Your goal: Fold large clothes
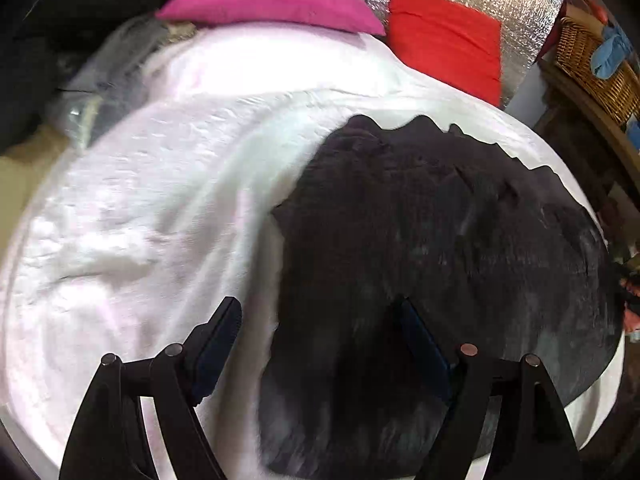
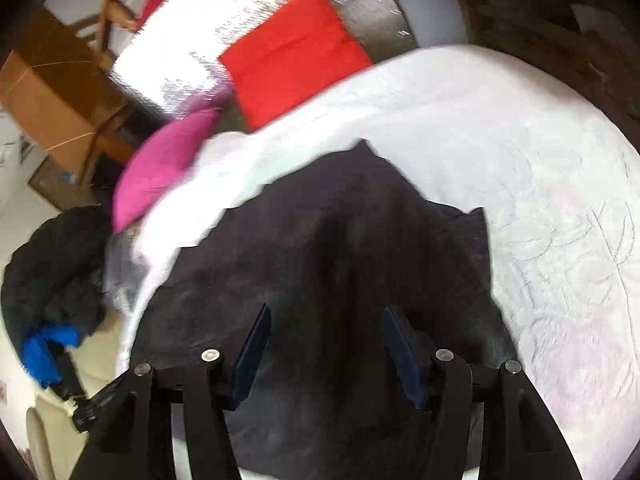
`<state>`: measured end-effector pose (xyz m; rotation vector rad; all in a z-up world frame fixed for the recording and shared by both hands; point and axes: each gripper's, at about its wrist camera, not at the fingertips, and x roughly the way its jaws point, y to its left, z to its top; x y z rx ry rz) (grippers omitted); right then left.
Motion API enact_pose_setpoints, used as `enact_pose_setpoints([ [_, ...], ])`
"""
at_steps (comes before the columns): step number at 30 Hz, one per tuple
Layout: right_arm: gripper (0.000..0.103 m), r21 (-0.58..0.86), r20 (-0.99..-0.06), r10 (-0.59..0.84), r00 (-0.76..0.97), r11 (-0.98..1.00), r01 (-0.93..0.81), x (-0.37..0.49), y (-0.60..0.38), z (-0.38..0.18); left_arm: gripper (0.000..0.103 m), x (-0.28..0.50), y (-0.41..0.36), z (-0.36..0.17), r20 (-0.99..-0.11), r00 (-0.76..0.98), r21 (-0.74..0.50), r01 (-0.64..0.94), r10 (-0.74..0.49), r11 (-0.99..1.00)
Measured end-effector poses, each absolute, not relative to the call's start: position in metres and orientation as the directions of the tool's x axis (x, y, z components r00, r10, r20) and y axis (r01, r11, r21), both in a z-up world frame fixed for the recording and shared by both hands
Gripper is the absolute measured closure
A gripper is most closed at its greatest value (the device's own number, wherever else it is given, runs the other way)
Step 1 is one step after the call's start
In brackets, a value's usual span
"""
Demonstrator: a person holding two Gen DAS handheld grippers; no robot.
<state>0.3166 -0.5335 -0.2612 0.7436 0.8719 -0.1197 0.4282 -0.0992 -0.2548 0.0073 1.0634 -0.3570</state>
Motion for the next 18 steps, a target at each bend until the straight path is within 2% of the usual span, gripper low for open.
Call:
enact_pose_setpoints([
  [2,0.042,0.558,-0.741,0.221,0.634,0.727,0.400,0.320,-0.537,-0.273,0.021,0.436,-0.106,-0.265,-0.865,0.396,-0.203,0.288,-0.309,0.936],
  [4,0.042,0.531,-0.748,0.199,0.633,0.751,0.392,0.320,-0.534,-0.262,0.021,0.442,-0.109,-0.266,-0.869,0.375,-0.230,0.273,-0.323,0.934],
  [9,0.040,0.549,-0.673,0.151,0.724,0.758,0.352,0.320,-0.539,-0.227,0.021,0.452,-0.105,-0.238,-0.831,0.453,-0.234,0.243,-0.323,0.942],
  [12,0.034,0.482,-0.708,0.063,0.704,0.771,0.416,0.341,-0.551,-0.226,0.021,0.468,-0.091,-0.233,-0.814,0.464,-0.300,0.181,-0.350,0.937],
  [15,0.034,0.500,-0.735,0.084,0.673,0.738,0.453,0.364,-0.564,-0.238,0.021,0.492,-0.082,-0.251,-0.837,0.412,-0.356,0.089,-0.360,0.930],
  [18,0.034,0.456,-0.767,0.058,0.639,0.751,0.478,0.395,-0.568,-0.248,0.021,0.511,-0.086,-0.266,-0.839,0.348,-0.426,0.055,-0.418,0.903],
])
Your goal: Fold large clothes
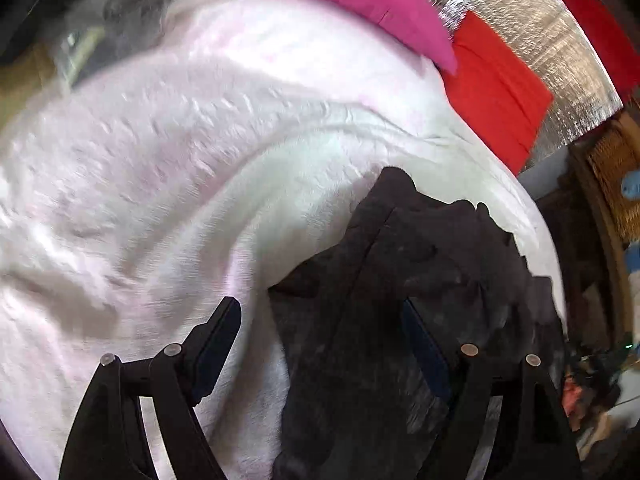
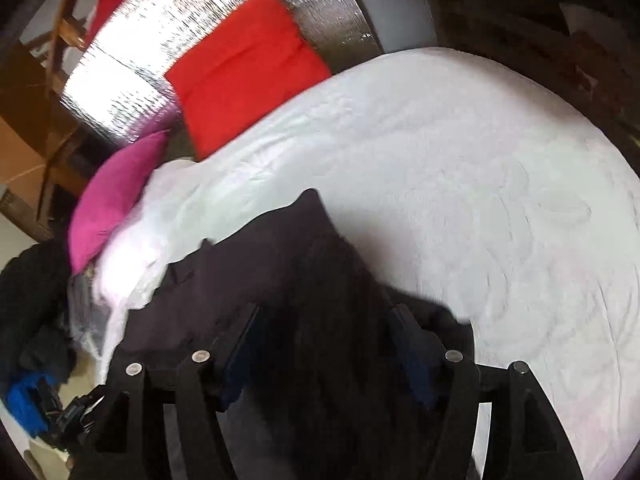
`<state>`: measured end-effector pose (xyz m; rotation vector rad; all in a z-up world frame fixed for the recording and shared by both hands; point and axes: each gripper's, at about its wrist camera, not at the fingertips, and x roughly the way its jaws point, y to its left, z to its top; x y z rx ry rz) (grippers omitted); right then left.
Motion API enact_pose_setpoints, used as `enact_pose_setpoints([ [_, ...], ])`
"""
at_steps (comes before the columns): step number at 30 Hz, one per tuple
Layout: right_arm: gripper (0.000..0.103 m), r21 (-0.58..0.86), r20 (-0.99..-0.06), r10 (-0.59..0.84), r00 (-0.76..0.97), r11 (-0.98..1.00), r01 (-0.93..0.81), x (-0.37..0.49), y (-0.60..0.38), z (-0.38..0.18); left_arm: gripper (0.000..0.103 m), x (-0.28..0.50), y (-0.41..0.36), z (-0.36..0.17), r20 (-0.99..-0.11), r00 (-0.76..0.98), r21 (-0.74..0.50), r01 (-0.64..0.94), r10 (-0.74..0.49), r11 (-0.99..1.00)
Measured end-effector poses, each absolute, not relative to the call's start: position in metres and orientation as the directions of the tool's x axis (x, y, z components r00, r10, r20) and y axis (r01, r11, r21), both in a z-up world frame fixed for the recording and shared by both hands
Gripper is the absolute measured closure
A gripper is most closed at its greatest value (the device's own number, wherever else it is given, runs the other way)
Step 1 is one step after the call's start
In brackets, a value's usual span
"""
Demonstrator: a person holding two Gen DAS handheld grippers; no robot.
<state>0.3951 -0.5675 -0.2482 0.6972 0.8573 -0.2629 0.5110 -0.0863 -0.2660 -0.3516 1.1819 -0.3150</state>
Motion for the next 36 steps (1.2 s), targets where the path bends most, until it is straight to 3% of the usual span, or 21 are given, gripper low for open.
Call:
enact_pose_setpoints([
  [4,0.033,0.426,-0.792,0.068,0.607,0.774,0.468,0.415,-0.568,-0.267,0.021,0.521,-0.109,-0.267,-0.819,0.313,-0.468,0.121,-0.481,0.876],
  [5,0.037,0.409,-0.791,0.059,0.609,0.790,0.456,0.415,-0.564,-0.267,0.030,0.523,-0.115,-0.267,-0.817,0.319,-0.463,0.135,-0.481,0.876],
  [6,0.043,0.364,-0.799,0.027,0.601,0.817,0.447,0.419,-0.558,-0.266,0.048,0.525,-0.121,-0.268,-0.818,0.326,-0.452,0.144,-0.473,0.880],
  [7,0.067,0.316,-0.806,-0.009,0.592,0.839,0.443,0.421,-0.554,-0.264,0.058,0.527,-0.122,-0.267,-0.823,0.334,-0.437,0.143,-0.459,0.888],
  [9,0.077,0.292,-0.785,-0.053,0.618,0.847,0.444,0.418,-0.552,-0.256,0.076,0.526,-0.122,-0.263,-0.809,0.377,-0.430,0.142,-0.450,0.892],
  [11,0.084,0.299,-0.748,-0.082,0.659,0.845,0.444,0.413,-0.552,-0.244,0.081,0.523,-0.115,-0.253,-0.775,0.436,-0.440,0.150,-0.459,0.885],
  [13,0.084,0.296,-0.708,-0.121,0.696,0.844,0.448,0.412,-0.550,-0.235,0.082,0.520,-0.121,-0.244,-0.753,0.491,-0.403,0.183,-0.439,0.897],
  [16,0.084,0.302,-0.728,-0.122,0.675,0.826,0.476,0.410,-0.555,-0.246,0.081,0.522,-0.131,-0.254,-0.797,0.486,-0.318,0.167,-0.359,0.933],
  [18,0.084,0.320,-0.766,-0.086,0.637,0.808,0.494,0.412,-0.562,-0.268,0.070,0.525,-0.134,-0.265,-0.827,0.458,-0.296,0.141,-0.327,0.945],
  [20,0.080,0.362,-0.777,-0.040,0.628,0.789,0.497,0.410,-0.565,-0.275,0.070,0.523,-0.134,-0.260,-0.833,0.454,-0.290,0.129,-0.316,0.948],
  [22,0.080,0.427,-0.751,-0.004,0.660,0.760,0.490,0.399,-0.569,-0.265,0.063,0.515,-0.136,-0.247,-0.828,0.469,-0.277,0.136,-0.308,0.951],
  [23,0.077,0.459,-0.733,0.007,0.680,0.743,0.487,0.389,-0.572,-0.255,0.050,0.508,-0.135,-0.240,-0.824,0.476,-0.269,0.145,-0.306,0.952],
  [24,0.072,0.478,-0.717,0.009,0.697,0.734,0.482,0.379,-0.573,-0.247,0.039,0.500,-0.135,-0.228,-0.821,0.490,-0.250,0.150,-0.292,0.957],
  [27,0.016,0.537,-0.643,-0.009,0.766,0.708,0.459,0.339,-0.570,-0.226,0.028,0.473,-0.138,-0.199,-0.787,0.552,-0.196,0.200,-0.276,0.960],
  [29,0.015,0.515,-0.629,-0.020,0.777,0.738,0.436,0.323,-0.562,-0.213,0.022,0.455,-0.143,-0.185,-0.767,0.574,-0.167,0.254,-0.287,0.953],
  [33,0.018,0.492,-0.654,0.046,0.755,0.783,0.379,0.283,-0.534,-0.211,0.022,0.429,-0.144,-0.186,-0.775,0.540,-0.178,0.313,-0.329,0.933],
  [36,0.029,0.440,-0.695,0.054,0.717,0.820,0.366,0.270,-0.509,-0.219,0.022,0.410,-0.142,-0.203,-0.817,0.495,-0.160,0.301,-0.298,0.940],
])
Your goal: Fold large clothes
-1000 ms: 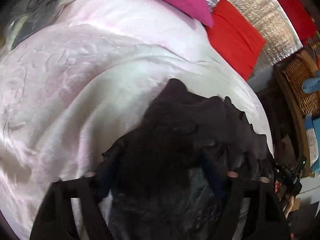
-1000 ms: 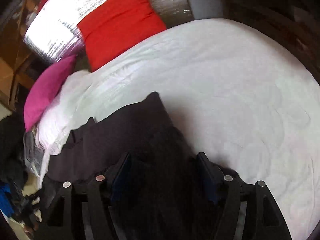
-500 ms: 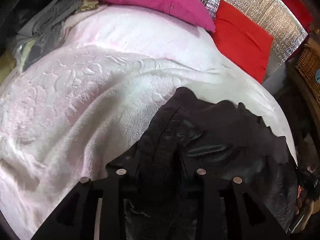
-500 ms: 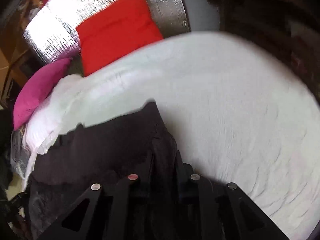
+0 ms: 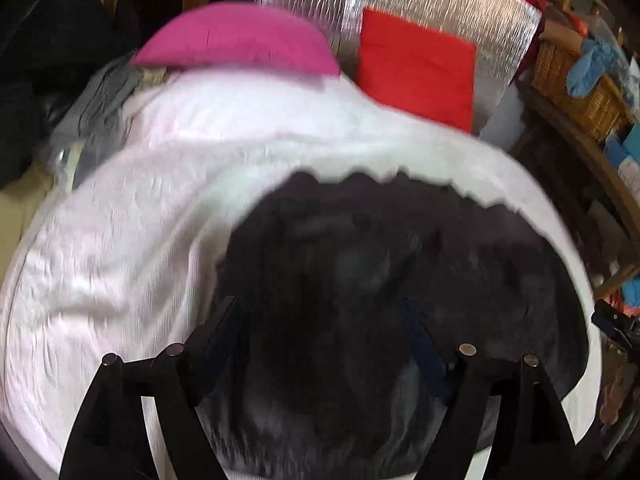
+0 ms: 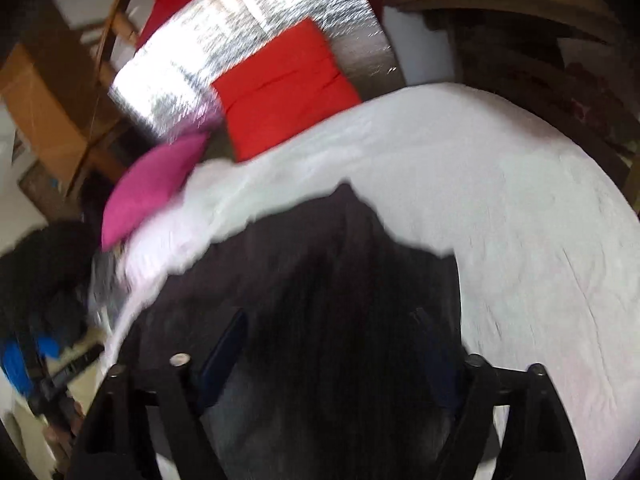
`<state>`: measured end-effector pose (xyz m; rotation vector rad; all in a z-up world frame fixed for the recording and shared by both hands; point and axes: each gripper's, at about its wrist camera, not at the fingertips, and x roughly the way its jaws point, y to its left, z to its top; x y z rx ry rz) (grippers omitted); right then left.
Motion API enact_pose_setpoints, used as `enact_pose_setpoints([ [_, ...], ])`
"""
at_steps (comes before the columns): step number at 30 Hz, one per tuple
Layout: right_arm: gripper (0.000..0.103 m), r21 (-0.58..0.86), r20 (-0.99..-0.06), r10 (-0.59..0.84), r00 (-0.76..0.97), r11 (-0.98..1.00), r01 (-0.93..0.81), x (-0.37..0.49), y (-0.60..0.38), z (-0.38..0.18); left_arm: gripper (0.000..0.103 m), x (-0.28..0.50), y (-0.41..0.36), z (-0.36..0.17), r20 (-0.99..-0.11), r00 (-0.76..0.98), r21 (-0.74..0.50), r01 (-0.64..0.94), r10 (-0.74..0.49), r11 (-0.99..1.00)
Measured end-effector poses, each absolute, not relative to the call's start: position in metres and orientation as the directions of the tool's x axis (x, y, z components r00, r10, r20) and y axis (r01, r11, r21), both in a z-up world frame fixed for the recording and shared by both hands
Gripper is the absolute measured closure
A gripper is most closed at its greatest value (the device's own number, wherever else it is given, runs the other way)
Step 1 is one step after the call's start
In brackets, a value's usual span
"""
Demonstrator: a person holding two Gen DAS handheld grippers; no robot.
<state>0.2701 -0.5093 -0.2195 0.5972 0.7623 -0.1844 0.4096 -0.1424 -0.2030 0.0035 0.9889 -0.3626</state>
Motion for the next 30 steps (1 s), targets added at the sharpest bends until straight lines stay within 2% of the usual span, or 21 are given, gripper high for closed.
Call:
enact_pose_setpoints([
  [2,0.037,0.428,-0.727,0.074,0.683,0.827,0.365,0.266,-0.498,-0.229,0.022,0.396,-0.140,-0.215,-0.836,0.476,-0.136,0.303,-0.274,0.943],
  [6,0.038,0.341,-0.815,0.056,0.576,0.850,0.401,0.268,-0.483,-0.266,0.021,0.386,-0.147,-0.246,-0.880,0.438,-0.049,0.304,-0.185,0.951],
  [8,0.038,0.276,-0.817,0.004,0.576,0.880,0.386,0.267,-0.472,-0.264,0.021,0.383,-0.151,-0.248,-0.878,0.456,0.004,0.307,-0.144,0.952],
  [11,0.038,0.354,-0.786,0.042,0.617,0.848,0.394,0.247,-0.470,-0.251,0.021,0.365,-0.152,-0.228,-0.861,0.486,0.023,0.326,-0.147,0.945],
  [14,0.038,0.371,-0.731,0.007,0.682,0.843,0.389,0.212,-0.462,-0.227,0.021,0.329,-0.149,-0.200,-0.800,0.581,0.055,0.324,-0.153,0.944],
  [18,0.037,0.341,-0.661,-0.054,0.748,0.866,0.365,0.168,-0.444,-0.186,0.019,0.268,-0.150,-0.162,-0.712,0.695,0.169,0.308,-0.100,0.936],
  [21,0.033,0.323,-0.605,-0.089,0.791,0.881,0.346,0.137,-0.422,-0.151,0.018,0.234,-0.149,-0.140,-0.659,0.748,0.215,0.278,-0.071,0.936],
  [22,0.033,0.325,-0.588,-0.090,0.804,0.884,0.337,0.130,-0.415,-0.142,0.016,0.221,-0.146,-0.130,-0.640,0.767,0.229,0.258,-0.055,0.939],
  [23,0.031,0.323,-0.574,-0.093,0.814,0.887,0.329,0.123,-0.408,-0.134,0.008,0.212,-0.145,-0.122,-0.619,0.784,0.243,0.239,-0.040,0.940],
  [24,0.030,0.313,-0.559,-0.102,0.823,0.893,0.324,0.114,-0.400,-0.124,0.004,0.196,-0.141,-0.110,-0.578,0.816,0.256,0.211,-0.026,0.943],
  [26,0.030,0.272,-0.524,-0.133,0.841,0.910,0.313,0.094,-0.379,-0.105,0.004,0.169,-0.135,-0.091,-0.513,0.858,0.262,0.179,-0.020,0.948],
  [30,0.030,0.214,-0.491,-0.183,0.851,0.922,0.322,0.063,-0.349,-0.083,0.003,0.138,-0.120,-0.059,-0.441,0.896,0.230,0.167,-0.050,0.959],
])
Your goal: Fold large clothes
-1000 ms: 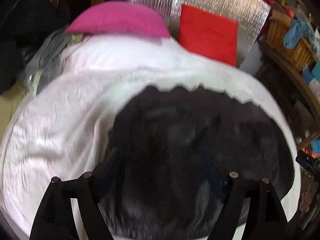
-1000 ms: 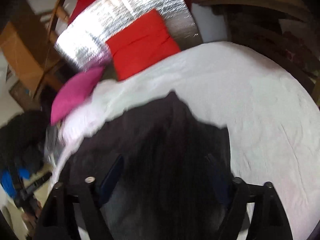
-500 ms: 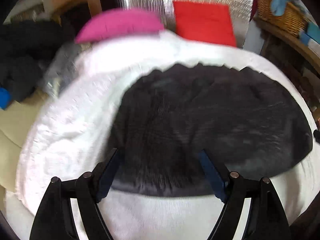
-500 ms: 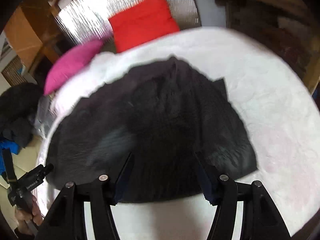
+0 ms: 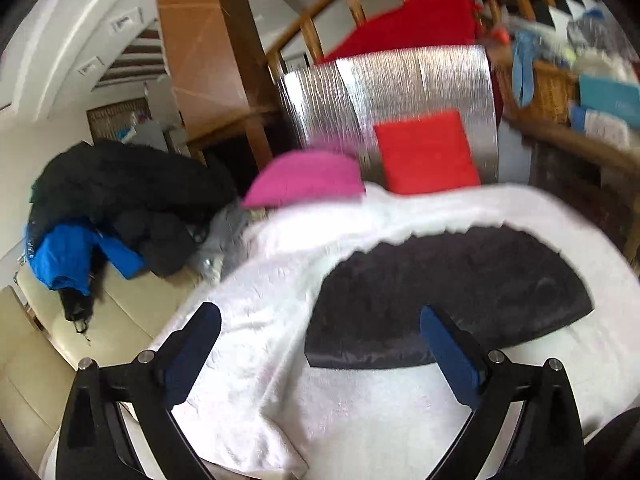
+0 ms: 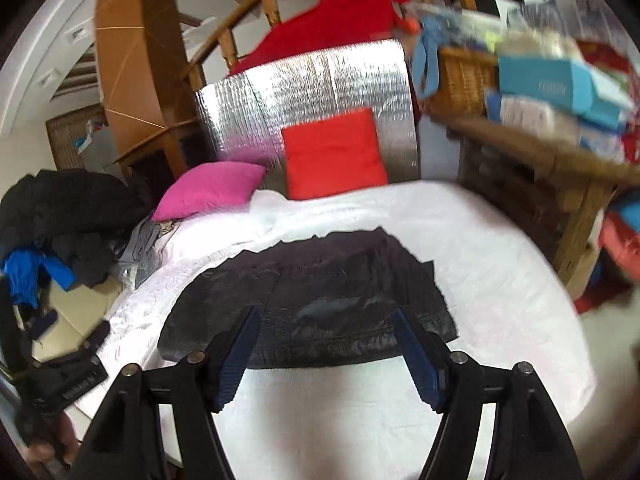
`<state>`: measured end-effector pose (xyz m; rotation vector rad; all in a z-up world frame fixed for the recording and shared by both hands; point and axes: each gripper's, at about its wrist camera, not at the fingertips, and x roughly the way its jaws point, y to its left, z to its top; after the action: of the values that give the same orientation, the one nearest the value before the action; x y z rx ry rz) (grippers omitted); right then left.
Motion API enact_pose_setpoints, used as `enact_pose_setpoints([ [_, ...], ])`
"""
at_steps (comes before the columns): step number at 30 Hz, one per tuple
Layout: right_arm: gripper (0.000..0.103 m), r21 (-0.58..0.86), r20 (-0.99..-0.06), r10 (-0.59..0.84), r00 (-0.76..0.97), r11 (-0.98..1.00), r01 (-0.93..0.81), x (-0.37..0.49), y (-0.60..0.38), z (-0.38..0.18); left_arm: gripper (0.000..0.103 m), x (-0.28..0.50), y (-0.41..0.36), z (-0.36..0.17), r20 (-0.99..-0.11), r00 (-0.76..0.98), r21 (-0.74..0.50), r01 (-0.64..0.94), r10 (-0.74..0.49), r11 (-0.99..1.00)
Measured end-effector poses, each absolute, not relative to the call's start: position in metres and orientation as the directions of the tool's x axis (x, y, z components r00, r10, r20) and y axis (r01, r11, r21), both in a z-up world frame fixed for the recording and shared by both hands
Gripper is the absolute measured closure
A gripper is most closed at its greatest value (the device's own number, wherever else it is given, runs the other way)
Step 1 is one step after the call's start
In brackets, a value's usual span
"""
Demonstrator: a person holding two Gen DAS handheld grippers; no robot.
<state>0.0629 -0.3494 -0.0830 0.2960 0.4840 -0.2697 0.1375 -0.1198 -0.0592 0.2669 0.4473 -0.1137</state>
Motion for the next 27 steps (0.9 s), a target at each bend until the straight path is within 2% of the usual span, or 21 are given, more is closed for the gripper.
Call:
enact_pose_setpoints([
  [4,0.030,0.170,-0.461,-0.232,0.857,0.925,0.341,0.034,-0.326,-0.065,0.003,0.106,-0.108,-0.033,-0.373,0.926,0.211,0.152,-0.065,0.965],
  [9,0.030,0.132,-0.425,-0.253,0.869,0.933,0.336,0.003,-0.298,-0.043,0.003,0.082,-0.098,-0.015,-0.330,0.940,0.186,0.152,-0.084,0.971],
  [17,0.030,0.084,-0.382,-0.279,0.881,0.939,0.333,-0.029,-0.267,-0.018,0.003,0.053,-0.089,-0.004,-0.297,0.950,0.179,0.153,-0.095,0.972],
  [27,0.030,0.076,-0.388,-0.291,0.875,0.936,0.345,-0.043,-0.257,-0.009,0.003,0.034,-0.075,0.009,-0.252,0.964,0.164,0.126,-0.082,0.978],
])
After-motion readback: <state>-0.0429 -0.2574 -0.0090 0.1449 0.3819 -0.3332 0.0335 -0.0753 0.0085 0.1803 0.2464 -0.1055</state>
